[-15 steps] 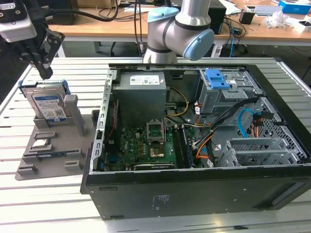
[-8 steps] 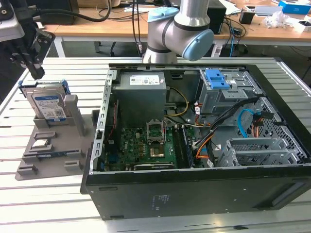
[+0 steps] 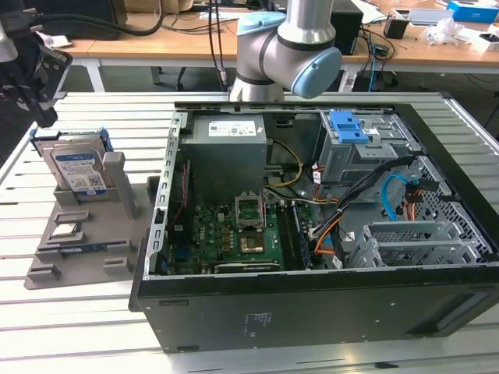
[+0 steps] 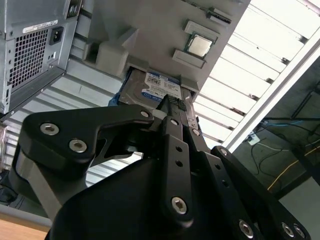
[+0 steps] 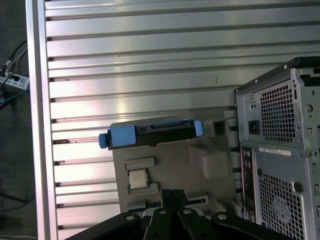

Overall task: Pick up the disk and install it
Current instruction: 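Reach for the disk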

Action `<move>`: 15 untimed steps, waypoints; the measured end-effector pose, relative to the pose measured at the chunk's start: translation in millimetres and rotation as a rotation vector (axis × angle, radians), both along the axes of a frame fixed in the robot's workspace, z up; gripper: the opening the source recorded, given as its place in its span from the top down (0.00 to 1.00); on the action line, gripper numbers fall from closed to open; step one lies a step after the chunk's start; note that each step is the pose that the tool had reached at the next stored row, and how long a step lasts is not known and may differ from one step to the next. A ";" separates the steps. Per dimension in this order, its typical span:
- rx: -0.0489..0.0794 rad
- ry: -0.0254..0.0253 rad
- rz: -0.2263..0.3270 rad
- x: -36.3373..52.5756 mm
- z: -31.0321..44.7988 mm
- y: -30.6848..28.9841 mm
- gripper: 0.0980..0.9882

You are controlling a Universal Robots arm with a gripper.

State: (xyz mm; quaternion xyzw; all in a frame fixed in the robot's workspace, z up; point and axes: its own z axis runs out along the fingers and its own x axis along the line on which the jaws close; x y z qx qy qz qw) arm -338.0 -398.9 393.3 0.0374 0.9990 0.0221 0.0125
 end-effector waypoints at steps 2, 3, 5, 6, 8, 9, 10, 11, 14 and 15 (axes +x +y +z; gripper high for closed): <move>0.000 0.0000 0.000 -3.4 0.0 0.0 0.99; 0.000 0.0000 0.000 -5.6 0.0 0.0 0.99; 0.000 0.0000 0.000 -8.6 0.0 0.0 0.99; 0.000 0.0000 0.000 -10.4 0.0 0.0 0.99; 0.000 0.0000 0.000 -14.8 0.0 0.0 0.99; 0.000 0.0000 0.000 -18.1 0.0 0.0 0.99; 0.000 0.0000 0.000 -20.0 -0.1 0.0 0.99; 0.000 0.0000 0.000 -21.9 -0.1 0.0 0.99; 0.000 -0.0001 0.000 -28.7 -0.1 0.0 0.99; 0.000 0.0000 0.000 -31.0 -0.1 0.0 0.99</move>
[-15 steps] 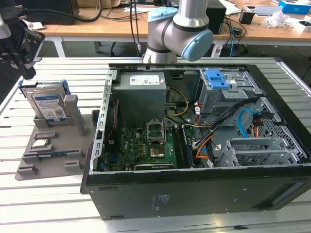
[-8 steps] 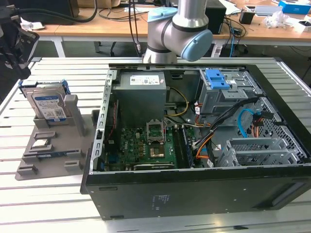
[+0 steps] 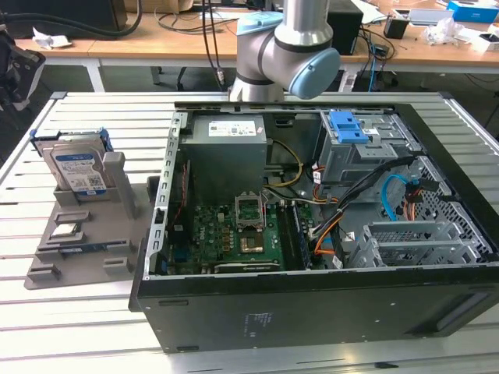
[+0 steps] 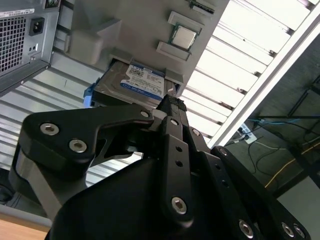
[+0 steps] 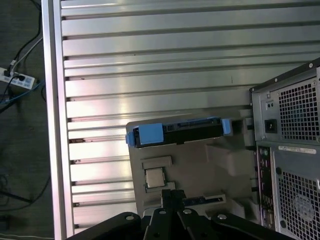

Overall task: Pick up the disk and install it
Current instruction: 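Reach for the disk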

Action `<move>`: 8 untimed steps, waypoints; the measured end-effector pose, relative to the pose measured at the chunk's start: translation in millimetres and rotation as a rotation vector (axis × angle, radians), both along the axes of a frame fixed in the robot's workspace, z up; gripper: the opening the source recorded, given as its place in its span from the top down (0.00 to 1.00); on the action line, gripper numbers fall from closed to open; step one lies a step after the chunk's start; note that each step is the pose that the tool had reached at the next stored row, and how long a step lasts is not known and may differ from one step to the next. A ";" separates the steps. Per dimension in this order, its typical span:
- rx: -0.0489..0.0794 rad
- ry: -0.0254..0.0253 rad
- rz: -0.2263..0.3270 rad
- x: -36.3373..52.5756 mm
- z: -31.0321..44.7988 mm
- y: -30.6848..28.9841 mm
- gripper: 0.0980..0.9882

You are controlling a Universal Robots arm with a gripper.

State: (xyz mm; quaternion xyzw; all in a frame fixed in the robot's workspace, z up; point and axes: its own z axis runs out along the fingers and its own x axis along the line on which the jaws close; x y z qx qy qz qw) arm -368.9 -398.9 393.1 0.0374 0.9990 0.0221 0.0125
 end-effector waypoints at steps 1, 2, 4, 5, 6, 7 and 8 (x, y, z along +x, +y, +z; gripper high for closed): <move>0.000 0.0000 0.000 -1.7 0.0 0.0 0.99; 0.000 0.0000 0.000 -3.8 0.0 0.0 0.99; 0.000 0.0000 0.000 -5.4 0.0 0.0 0.99; 0.000 -0.0001 0.000 -5.4 0.0 0.0 0.99; 0.000 0.0000 0.000 -5.5 0.0 0.0 0.99; 0.000 0.0000 0.000 -5.5 0.0 0.0 0.99; 0.000 0.0000 0.000 -5.6 0.0 0.0 0.99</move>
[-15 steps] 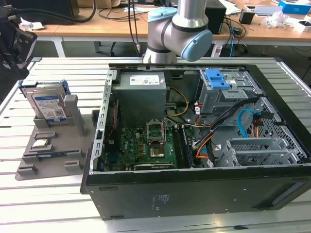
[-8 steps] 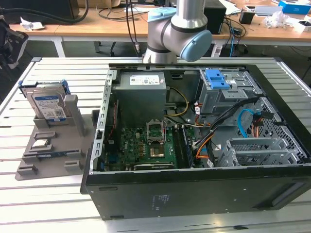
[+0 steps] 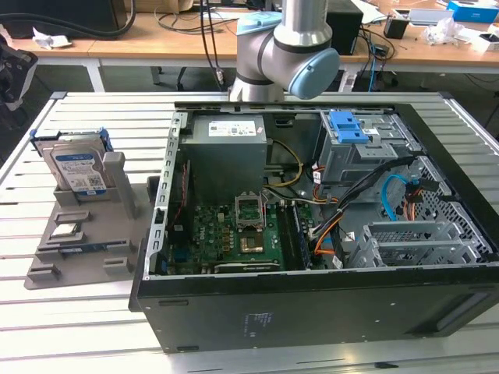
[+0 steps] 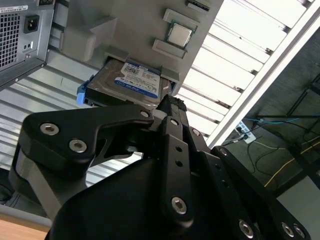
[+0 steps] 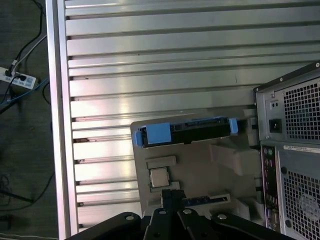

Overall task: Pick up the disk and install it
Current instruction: 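Reach for the disk, then pick up the disk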

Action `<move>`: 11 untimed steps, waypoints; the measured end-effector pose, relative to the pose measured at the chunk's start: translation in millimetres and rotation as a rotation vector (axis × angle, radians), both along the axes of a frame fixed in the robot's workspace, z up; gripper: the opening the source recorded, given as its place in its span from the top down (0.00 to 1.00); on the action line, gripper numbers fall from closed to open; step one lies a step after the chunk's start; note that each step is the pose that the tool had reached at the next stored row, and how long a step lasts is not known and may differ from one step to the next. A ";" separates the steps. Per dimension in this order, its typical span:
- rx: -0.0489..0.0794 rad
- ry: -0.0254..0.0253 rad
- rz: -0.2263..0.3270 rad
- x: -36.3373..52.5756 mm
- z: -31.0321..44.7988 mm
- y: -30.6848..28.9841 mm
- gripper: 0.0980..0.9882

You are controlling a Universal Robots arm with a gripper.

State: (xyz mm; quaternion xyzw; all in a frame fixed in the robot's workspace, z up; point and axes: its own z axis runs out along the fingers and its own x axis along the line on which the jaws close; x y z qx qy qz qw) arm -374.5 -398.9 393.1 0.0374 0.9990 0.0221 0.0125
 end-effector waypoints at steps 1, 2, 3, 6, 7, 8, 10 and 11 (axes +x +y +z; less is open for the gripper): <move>0.000 -0.0001 0.000 0.0 0.0 0.0 0.99; 0.000 0.0000 0.000 0.0 0.0 0.0 0.99; 0.000 0.0000 0.000 0.0 0.0 0.0 0.99; 0.000 0.0000 0.000 -0.1 0.0 0.0 0.99; 0.000 0.0000 0.000 -0.1 0.0 0.0 0.99; 0.000 -0.0001 0.000 -0.1 0.0 0.0 0.99; 0.000 -0.0001 0.003 -0.2 0.0 0.0 0.99; 0.000 0.0001 0.020 -0.3 0.0 0.0 0.99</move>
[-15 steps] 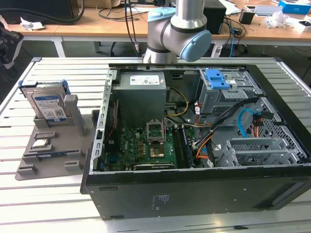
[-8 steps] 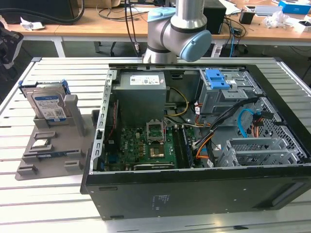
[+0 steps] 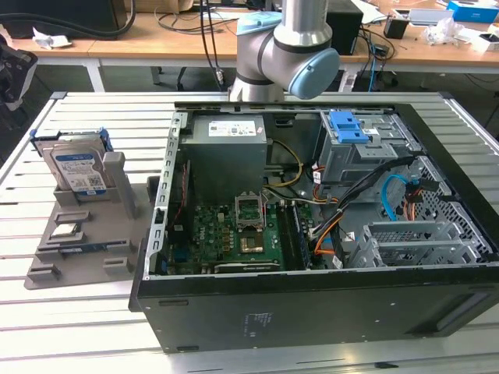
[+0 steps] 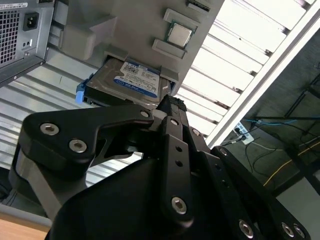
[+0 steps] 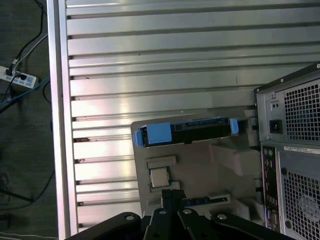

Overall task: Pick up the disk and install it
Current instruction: 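Pick up the disk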

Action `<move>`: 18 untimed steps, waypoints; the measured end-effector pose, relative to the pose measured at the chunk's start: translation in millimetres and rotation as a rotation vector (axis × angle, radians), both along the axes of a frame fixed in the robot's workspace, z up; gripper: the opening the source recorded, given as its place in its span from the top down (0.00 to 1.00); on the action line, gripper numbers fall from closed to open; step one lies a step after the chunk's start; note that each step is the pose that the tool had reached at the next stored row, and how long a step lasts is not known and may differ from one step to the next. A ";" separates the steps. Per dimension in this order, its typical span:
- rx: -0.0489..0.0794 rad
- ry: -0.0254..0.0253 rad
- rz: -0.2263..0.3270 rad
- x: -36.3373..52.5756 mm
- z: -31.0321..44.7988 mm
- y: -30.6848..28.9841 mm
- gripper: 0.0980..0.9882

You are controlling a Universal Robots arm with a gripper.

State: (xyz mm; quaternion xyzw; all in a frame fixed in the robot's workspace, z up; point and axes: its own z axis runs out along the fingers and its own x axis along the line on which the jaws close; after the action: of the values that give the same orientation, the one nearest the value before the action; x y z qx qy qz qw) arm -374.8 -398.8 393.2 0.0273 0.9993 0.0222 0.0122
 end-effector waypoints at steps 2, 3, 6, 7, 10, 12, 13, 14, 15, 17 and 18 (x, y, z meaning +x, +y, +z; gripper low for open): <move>0.000 -0.0001 0.052 0.0 -0.1 0.0 0.99; 0.000 0.0000 0.065 0.0 0.0 0.0 0.99; 0.000 -0.0001 0.103 0.1 -0.1 0.0 0.99; 0.000 -0.0001 0.121 0.1 0.0 0.0 0.99; 0.000 -0.0001 0.186 0.1 0.0 0.0 0.99; 0.000 0.0000 0.220 0.1 0.0 0.0 0.99; 0.000 -0.0001 0.229 0.1 0.0 0.0 0.99; 0.000 -0.0001 0.246 0.1 -0.1 0.0 0.99; 0.000 -0.0001 0.266 0.1 0.0 0.0 0.99; 0.000 -0.0001 0.302 0.1 0.0 0.0 0.99; 0.000 -0.0001 0.311 0.1 0.0 0.0 0.99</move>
State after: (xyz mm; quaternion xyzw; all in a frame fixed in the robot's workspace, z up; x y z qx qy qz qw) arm -374.7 -398.8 393.1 -0.1279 0.9915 0.0238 0.0087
